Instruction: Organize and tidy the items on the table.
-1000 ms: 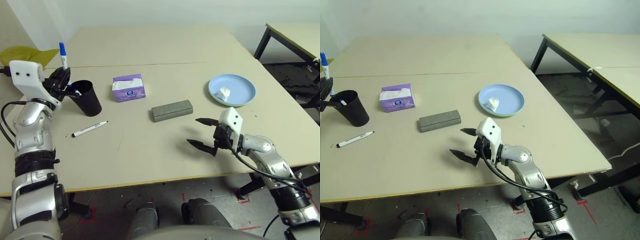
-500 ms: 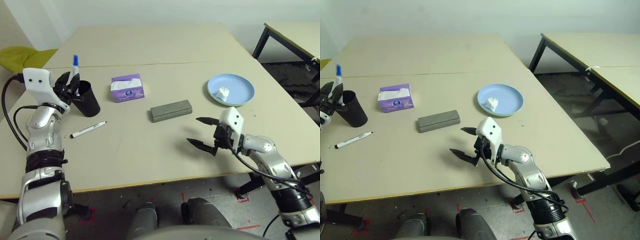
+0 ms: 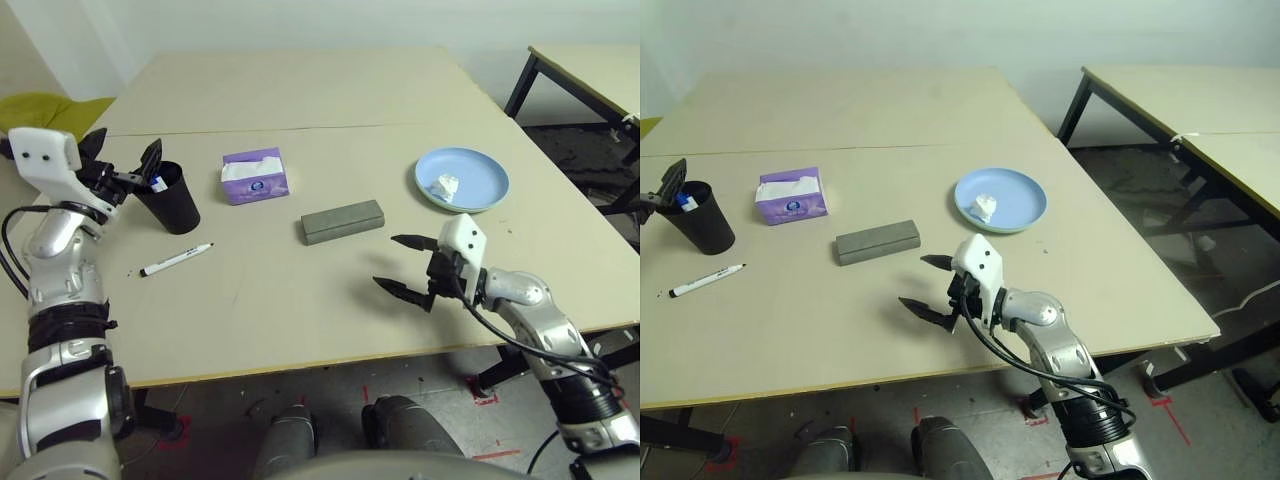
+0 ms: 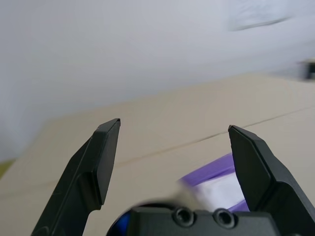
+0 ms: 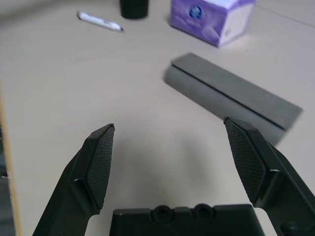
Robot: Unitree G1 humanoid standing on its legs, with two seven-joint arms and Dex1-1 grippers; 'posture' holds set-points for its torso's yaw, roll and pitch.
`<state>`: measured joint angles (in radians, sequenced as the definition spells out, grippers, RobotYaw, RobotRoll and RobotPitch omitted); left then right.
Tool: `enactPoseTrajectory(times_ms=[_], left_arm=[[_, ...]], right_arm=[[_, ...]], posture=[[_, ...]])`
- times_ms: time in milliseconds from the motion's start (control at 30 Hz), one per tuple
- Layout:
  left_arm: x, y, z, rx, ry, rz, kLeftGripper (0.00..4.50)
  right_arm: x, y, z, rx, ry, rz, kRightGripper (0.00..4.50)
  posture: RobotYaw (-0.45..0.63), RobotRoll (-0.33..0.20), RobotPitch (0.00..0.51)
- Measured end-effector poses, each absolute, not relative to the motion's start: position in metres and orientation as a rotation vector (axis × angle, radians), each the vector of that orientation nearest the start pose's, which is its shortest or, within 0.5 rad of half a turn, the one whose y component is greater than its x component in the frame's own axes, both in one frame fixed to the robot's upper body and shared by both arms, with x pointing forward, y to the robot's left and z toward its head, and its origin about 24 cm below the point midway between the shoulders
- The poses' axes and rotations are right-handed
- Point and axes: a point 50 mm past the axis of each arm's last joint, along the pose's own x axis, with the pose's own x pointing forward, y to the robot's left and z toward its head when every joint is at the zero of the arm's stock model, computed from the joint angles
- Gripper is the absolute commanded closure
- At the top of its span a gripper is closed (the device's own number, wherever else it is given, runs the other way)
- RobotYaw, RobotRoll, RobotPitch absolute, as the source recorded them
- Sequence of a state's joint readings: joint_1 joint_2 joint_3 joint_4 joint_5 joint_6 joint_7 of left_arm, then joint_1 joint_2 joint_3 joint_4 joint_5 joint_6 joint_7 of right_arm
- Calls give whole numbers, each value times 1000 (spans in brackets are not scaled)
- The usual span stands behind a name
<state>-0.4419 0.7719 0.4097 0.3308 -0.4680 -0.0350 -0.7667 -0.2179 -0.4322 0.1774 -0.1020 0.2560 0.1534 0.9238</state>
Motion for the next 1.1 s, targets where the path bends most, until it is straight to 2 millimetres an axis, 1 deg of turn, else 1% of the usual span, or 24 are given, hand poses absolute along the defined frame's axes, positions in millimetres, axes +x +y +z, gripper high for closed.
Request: enactPoseTrajectory(times_ms=[67,100,133,200,267,300,367,500,633,700,933,1100], left_arm=[[278,316,219,305,-306,-478,45],[273,306,216,331,-258,-563,45],[267,298,208,369,-179,-654,45],[255,286,183,427,10,-815,45],[247,284,163,438,152,-885,45],[245,287,159,449,201,-884,45],[243,301,155,497,302,-833,45],[240,335,149,568,460,-654,45],[239,351,144,595,528,-548,45],[239,355,144,602,539,-511,45],[244,361,147,624,552,-430,45],[246,359,140,602,592,-410,45]], right_arm=[[259,-131,98,-226,-9,1175,0],[259,-130,98,-222,-18,1188,0],[259,-129,99,-217,-28,1202,0],[258,-127,100,-209,-43,1228,0],[257,-127,100,-203,-52,1247,0],[257,-127,101,-205,-57,1250,0],[257,-127,100,-205,-60,1255,0],[254,-127,96,-198,-52,1254,0],[253,-126,95,-198,-50,1261,0],[253,-125,94,-197,-48,1266,0],[253,-123,93,-196,-47,1276,0],[253,-123,94,-201,-50,1276,0]], posture=[[-109,0,63],[-112,0,63],[-113,0,64],[-114,0,64],[-116,0,66],[-115,0,66],[-109,0,68],[-106,0,72],[-98,0,72],[-94,0,74],[-98,0,79],[-103,0,84]])
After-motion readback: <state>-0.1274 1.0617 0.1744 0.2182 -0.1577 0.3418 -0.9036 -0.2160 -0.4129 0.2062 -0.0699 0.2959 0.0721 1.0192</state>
